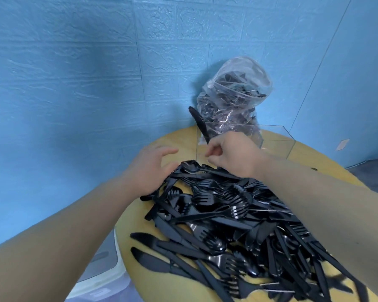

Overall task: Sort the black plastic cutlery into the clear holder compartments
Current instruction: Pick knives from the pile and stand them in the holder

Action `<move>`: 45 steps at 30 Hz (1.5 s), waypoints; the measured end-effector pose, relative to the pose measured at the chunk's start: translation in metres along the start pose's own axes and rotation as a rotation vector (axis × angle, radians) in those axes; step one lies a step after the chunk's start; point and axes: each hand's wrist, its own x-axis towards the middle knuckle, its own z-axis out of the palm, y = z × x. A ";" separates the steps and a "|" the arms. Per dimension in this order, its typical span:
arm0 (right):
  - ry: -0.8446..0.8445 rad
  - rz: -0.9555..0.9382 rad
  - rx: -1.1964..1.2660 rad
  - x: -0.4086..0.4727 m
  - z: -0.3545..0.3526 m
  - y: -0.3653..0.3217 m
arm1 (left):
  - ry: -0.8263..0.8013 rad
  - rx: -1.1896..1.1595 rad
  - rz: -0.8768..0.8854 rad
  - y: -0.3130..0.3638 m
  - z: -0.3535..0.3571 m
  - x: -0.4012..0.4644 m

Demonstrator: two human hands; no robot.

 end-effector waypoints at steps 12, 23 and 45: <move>-0.225 0.137 -0.280 -0.012 0.022 0.016 | -0.146 0.324 0.002 -0.006 0.021 -0.006; -0.062 0.135 -0.075 -0.008 0.020 0.021 | 0.195 0.038 -0.060 -0.002 0.005 -0.009; 0.110 0.220 0.035 -0.046 0.009 -0.008 | -0.100 0.249 -0.232 0.010 0.008 -0.041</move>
